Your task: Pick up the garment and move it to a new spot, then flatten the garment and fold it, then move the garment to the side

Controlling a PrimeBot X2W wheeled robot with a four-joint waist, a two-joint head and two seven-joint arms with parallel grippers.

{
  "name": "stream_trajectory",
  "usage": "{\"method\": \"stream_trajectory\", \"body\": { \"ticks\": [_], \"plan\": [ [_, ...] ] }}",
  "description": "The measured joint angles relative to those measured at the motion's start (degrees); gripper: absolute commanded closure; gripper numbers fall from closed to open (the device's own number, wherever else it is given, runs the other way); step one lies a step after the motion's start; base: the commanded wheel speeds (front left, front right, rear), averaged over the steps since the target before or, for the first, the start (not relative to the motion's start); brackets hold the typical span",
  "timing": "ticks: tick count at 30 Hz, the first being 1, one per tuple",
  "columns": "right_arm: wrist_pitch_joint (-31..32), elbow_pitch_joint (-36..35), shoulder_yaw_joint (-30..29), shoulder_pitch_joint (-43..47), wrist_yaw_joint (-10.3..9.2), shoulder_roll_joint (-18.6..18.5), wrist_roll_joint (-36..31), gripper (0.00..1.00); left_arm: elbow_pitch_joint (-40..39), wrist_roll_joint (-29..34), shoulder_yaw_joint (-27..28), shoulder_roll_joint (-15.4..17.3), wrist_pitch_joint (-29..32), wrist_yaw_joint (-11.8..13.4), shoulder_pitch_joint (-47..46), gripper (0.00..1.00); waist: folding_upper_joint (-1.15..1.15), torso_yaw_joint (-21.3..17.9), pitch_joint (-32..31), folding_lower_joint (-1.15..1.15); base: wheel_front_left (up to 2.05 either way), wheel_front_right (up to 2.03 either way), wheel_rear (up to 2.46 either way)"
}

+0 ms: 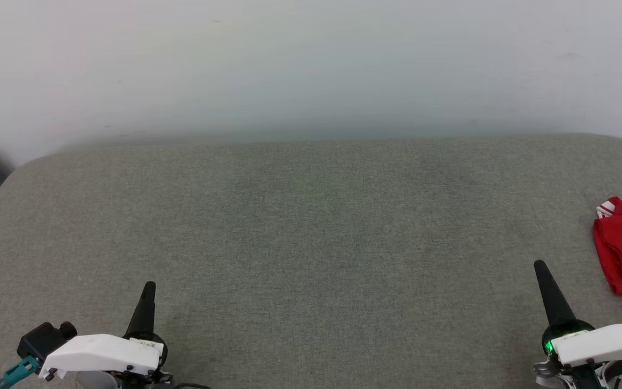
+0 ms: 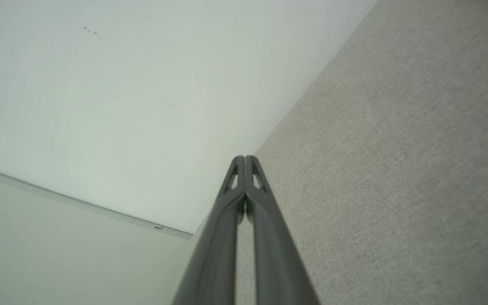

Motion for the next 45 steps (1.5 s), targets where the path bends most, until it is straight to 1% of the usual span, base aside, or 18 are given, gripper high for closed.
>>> {"method": "stream_trajectory", "body": {
  "ticks": [6,7,15,33,45],
  "plan": [
    [0.49,0.54,-0.29,-0.49,0.0,0.16,3.41,1.0,0.16,-3.0,0.88,-0.6,0.99,-0.59,-0.58,1.0,0.0,0.02,0.12,0.0,0.0,0.0,0.0],
    [0.74,0.74,-0.44,-0.98,0.0,0.26,5.09,1.0,0.26,-4.39,1.24,-0.98,1.45,-0.78,-0.75,1.0,0.0,0.02,0.18,0.0,0.0,0.0,0.0],
    [1.26,1.34,-0.79,-1.49,0.0,0.52,9.22,1.0,0.51,-8.06,2.33,-1.75,2.67,-1.49,-1.14,1.0,0.0,0.04,0.33,0.0,0.0,0.0,0.0],
    [2.42,2.58,-1.52,-2.89,0.0,0.92,17.56,1.0,0.92,-15.43,4.37,-3.38,4.93,-3.15,-2.31,1.0,0.0,0.09,0.69,0.0,0.0,0.0,0.0],
    [3.0,3.3,-1.93,-3.55,0.0,1.15,22.48,1.0,1.2,-19.84,5.5,-4.24,6.34,-3.83,-3.14,1.0,0.0,0.11,0.92,0.0,0.0,0.0,0.0]
  ]
}}
